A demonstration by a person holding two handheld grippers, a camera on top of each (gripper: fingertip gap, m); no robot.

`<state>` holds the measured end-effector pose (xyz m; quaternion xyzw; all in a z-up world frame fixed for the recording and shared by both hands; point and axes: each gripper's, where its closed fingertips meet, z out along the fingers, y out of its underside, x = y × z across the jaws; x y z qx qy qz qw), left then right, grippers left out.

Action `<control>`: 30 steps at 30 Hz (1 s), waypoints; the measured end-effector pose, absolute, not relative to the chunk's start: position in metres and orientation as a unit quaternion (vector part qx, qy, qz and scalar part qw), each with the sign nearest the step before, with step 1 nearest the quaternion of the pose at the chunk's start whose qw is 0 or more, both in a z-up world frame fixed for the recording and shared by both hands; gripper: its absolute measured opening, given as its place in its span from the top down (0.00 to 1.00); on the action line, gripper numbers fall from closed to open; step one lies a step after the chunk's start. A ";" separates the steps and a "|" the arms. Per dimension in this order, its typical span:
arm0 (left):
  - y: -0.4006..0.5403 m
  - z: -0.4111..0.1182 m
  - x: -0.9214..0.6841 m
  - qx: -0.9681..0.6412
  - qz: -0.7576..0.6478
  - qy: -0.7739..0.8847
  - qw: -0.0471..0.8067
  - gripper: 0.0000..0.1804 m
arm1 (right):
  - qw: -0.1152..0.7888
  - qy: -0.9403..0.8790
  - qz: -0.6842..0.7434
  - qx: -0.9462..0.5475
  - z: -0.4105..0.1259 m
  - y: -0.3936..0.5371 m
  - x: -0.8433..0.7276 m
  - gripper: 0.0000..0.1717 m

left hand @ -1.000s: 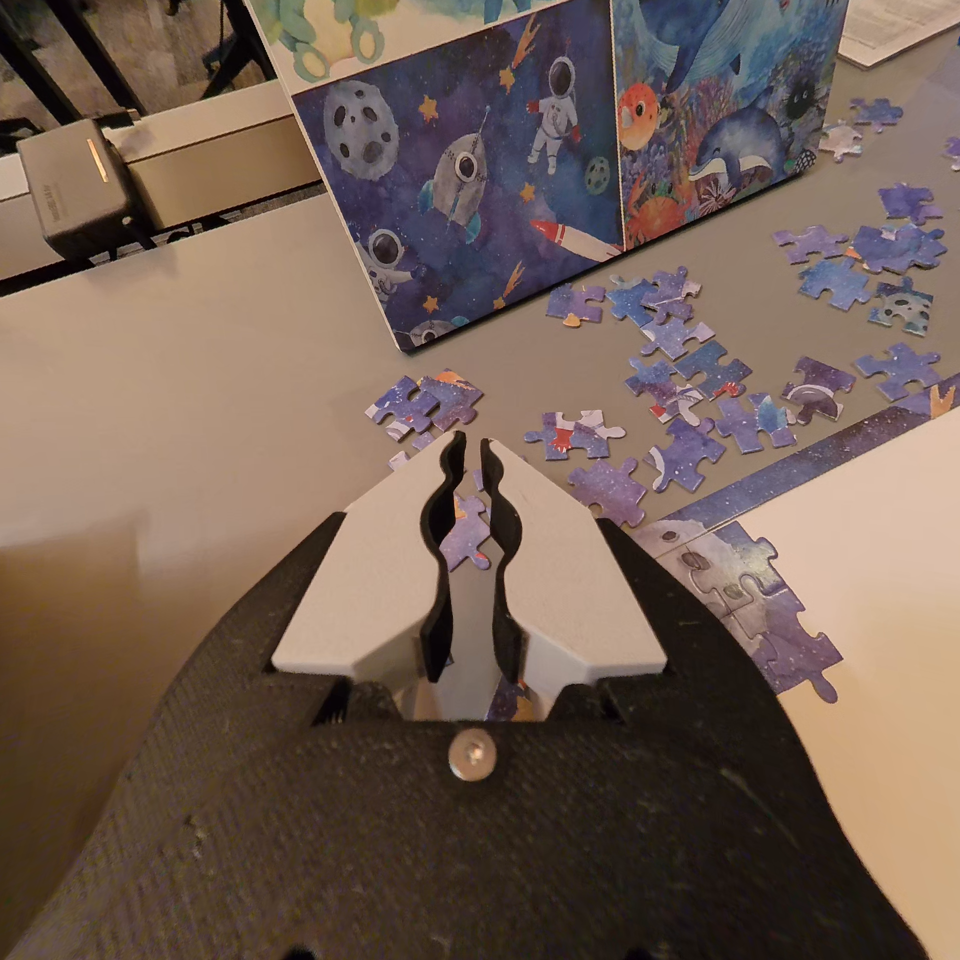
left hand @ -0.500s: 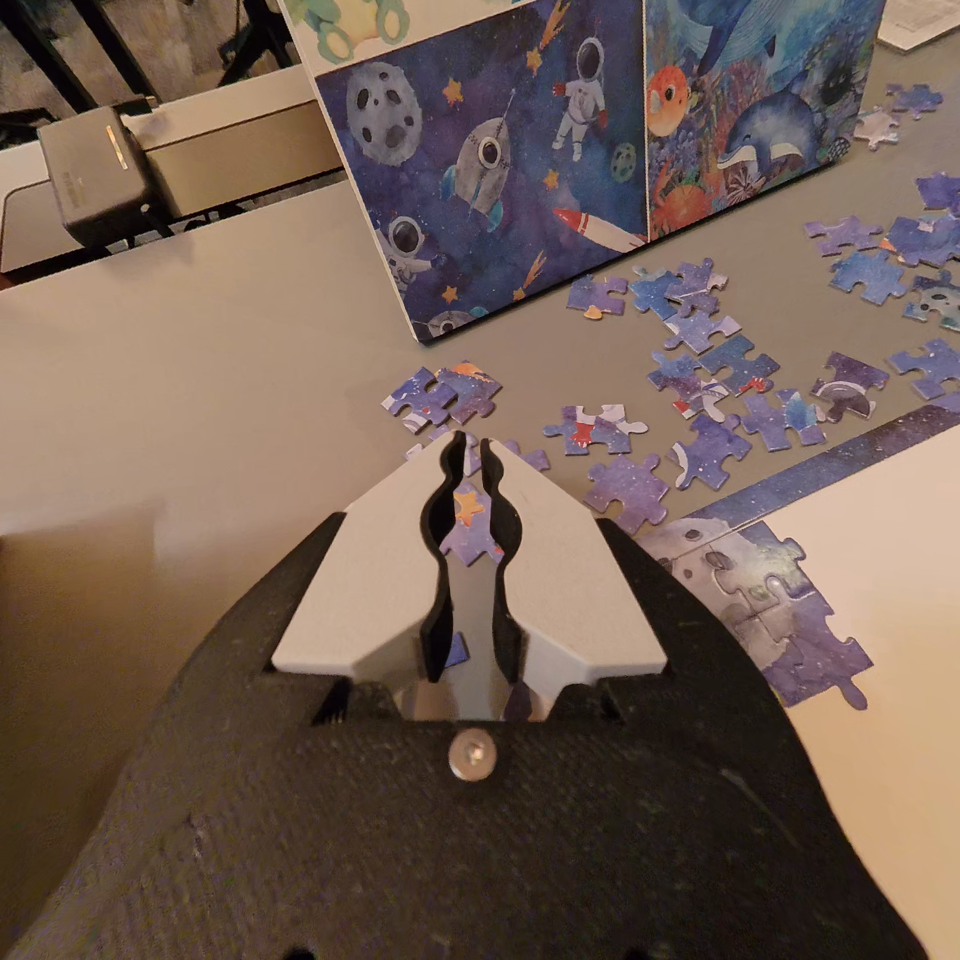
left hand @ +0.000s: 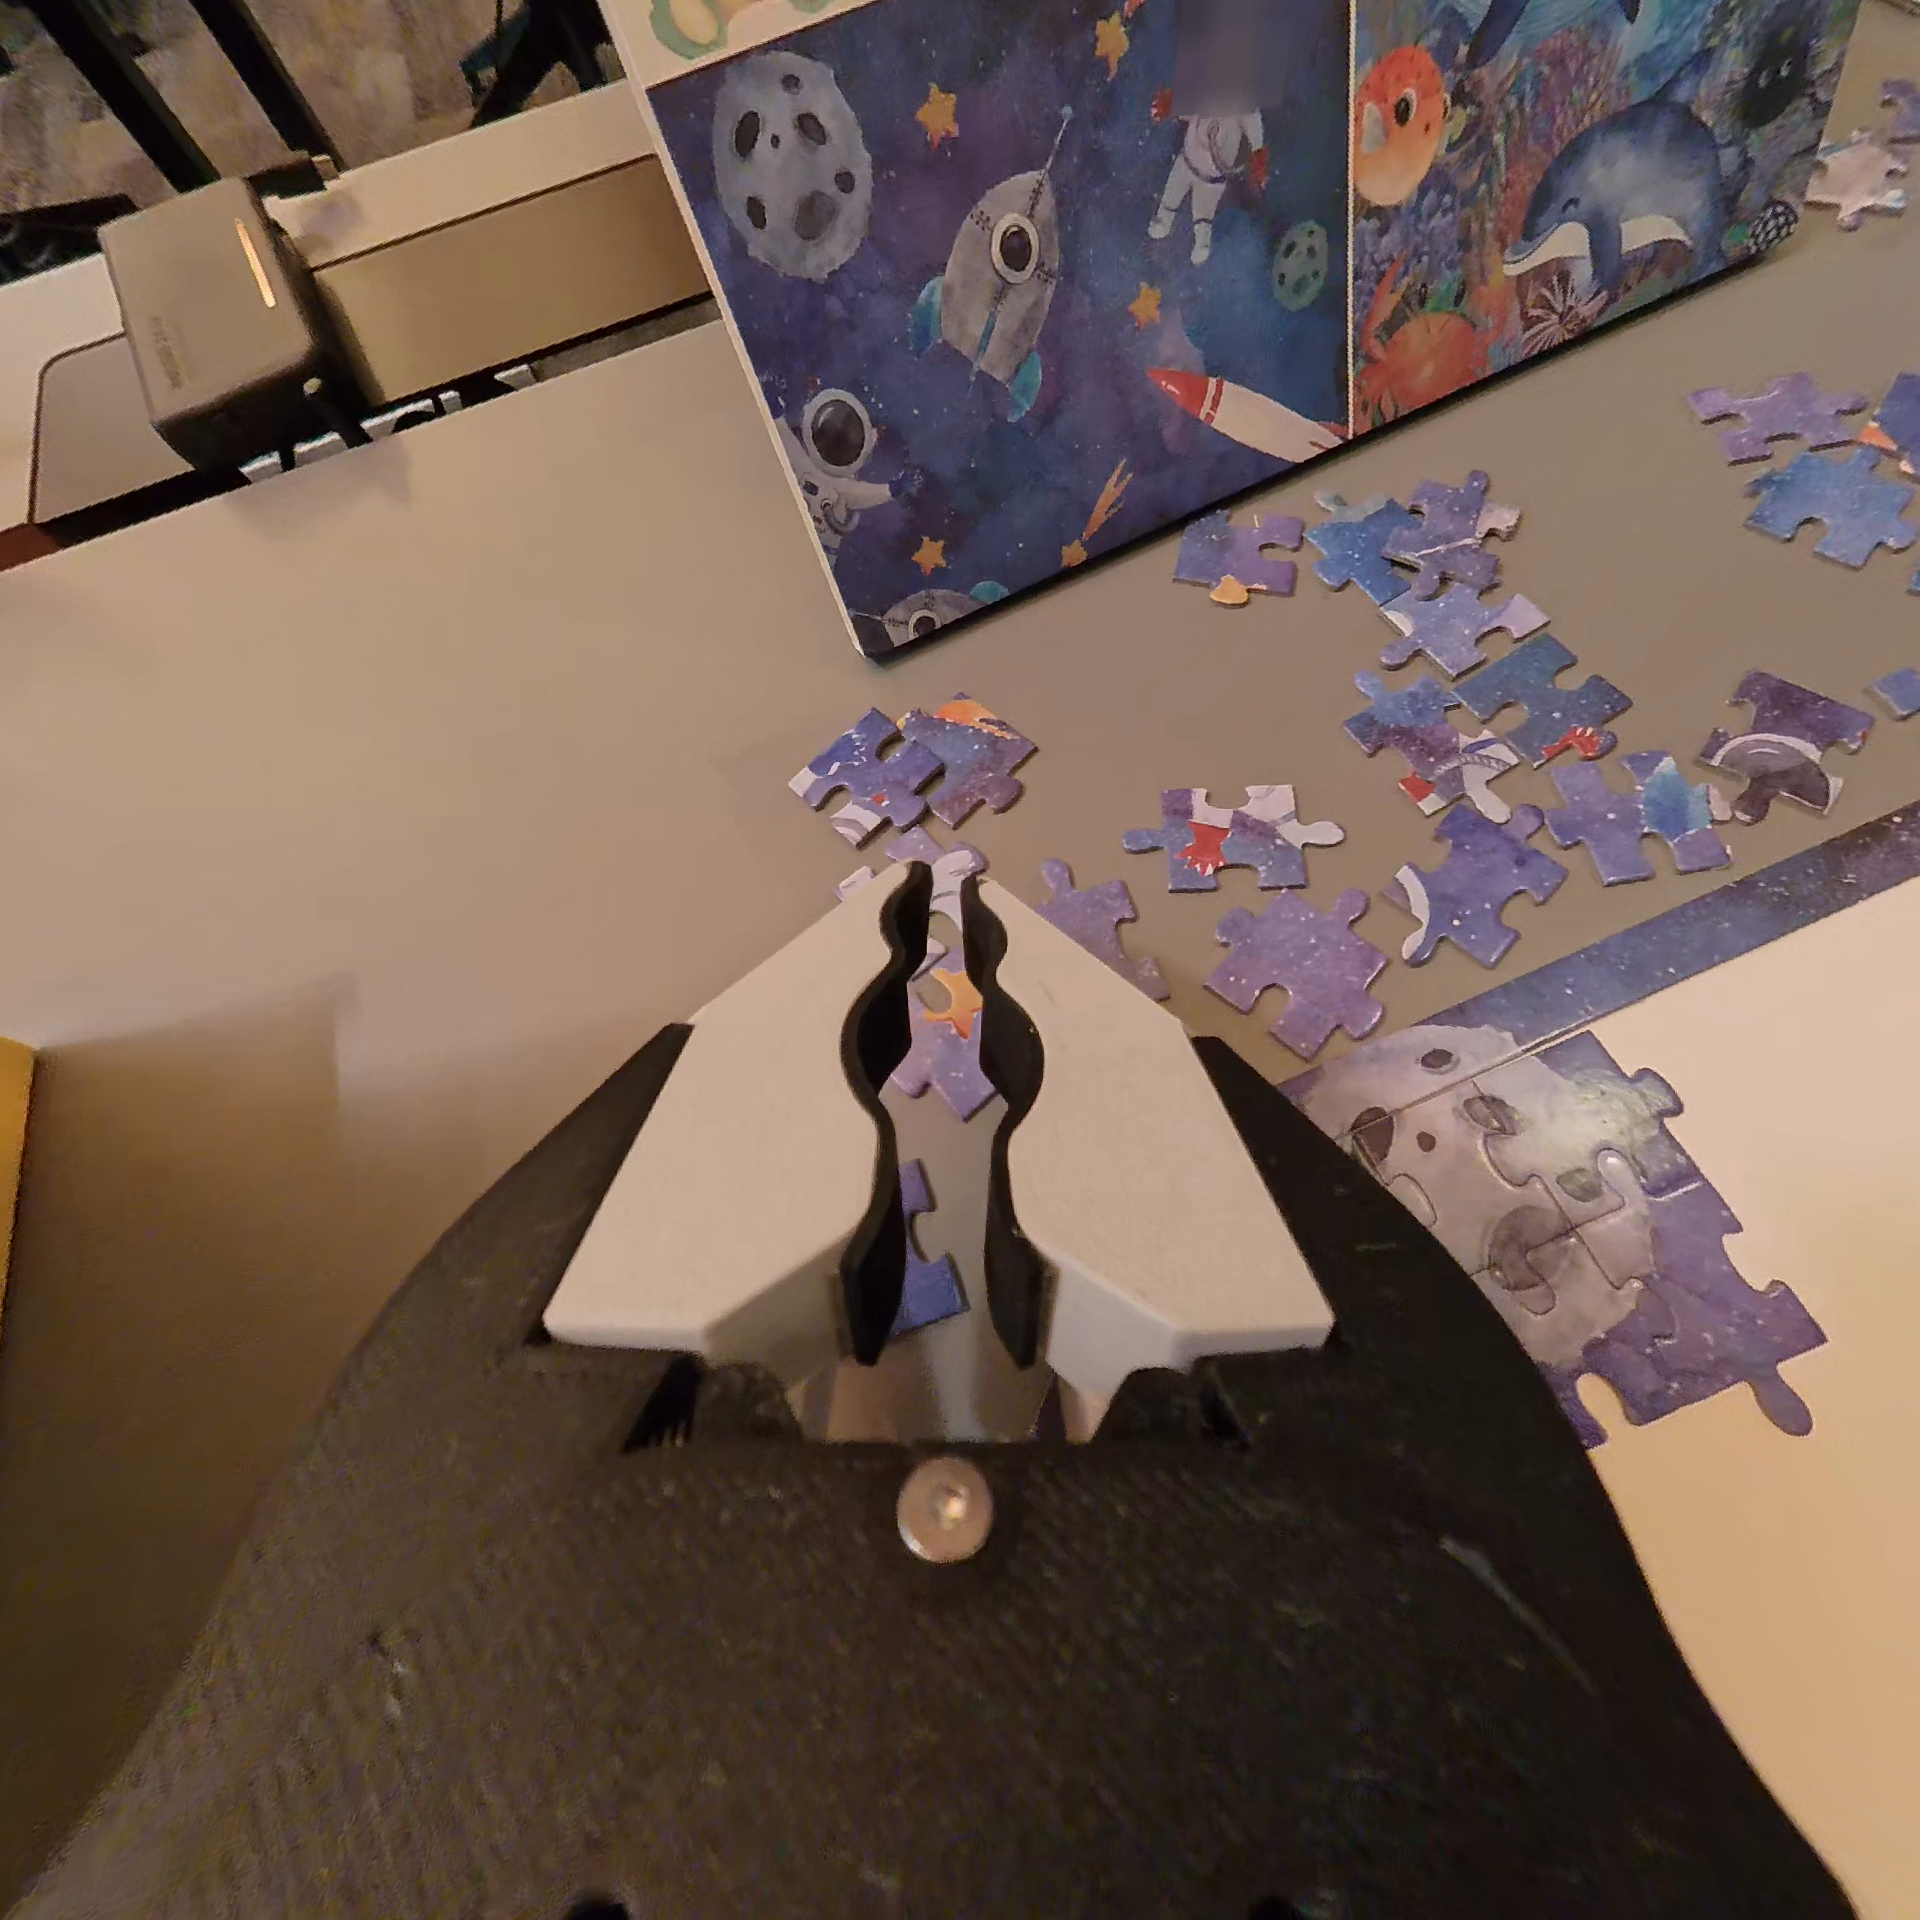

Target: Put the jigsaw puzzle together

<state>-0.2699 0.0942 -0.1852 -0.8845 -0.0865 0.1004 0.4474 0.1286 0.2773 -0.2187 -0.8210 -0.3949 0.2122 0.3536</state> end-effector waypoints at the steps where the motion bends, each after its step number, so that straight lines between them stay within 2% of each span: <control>1: 0.094 -0.185 -0.270 -0.884 0.100 -0.087 0.448 0.98 | 0.356 -0.396 0.210 -0.820 -0.219 0.278 0.129 0.90; 3: 0.094 -0.185 -0.270 -0.884 0.100 -0.087 0.448 0.98 | 0.360 -0.402 0.201 -0.818 -0.218 0.278 0.130 0.94; 4: 0.094 -0.185 -0.270 -0.884 0.100 -0.086 0.448 0.98 | 0.359 -0.406 0.199 -0.816 -0.218 0.278 0.129 1.00; 7: 0.094 -0.185 -0.270 -0.884 0.101 -0.085 0.448 0.98 | 0.357 -0.406 0.203 -0.817 -0.218 0.277 0.128 1.00; 12: 0.094 -0.184 -0.270 -0.883 0.100 -0.086 0.450 0.98 | 0.381 -0.396 0.195 -0.812 -0.210 0.283 0.130 0.85; 19: 0.094 -0.183 -0.270 -0.883 0.100 -0.085 0.450 0.98 | 0.362 -0.393 0.194 -0.822 -0.218 0.280 0.135 0.78; 30: 0.094 -0.184 -0.269 -0.884 0.100 -0.085 0.450 0.98 | 0.357 -0.394 0.208 -0.821 -0.218 0.273 0.143 0.78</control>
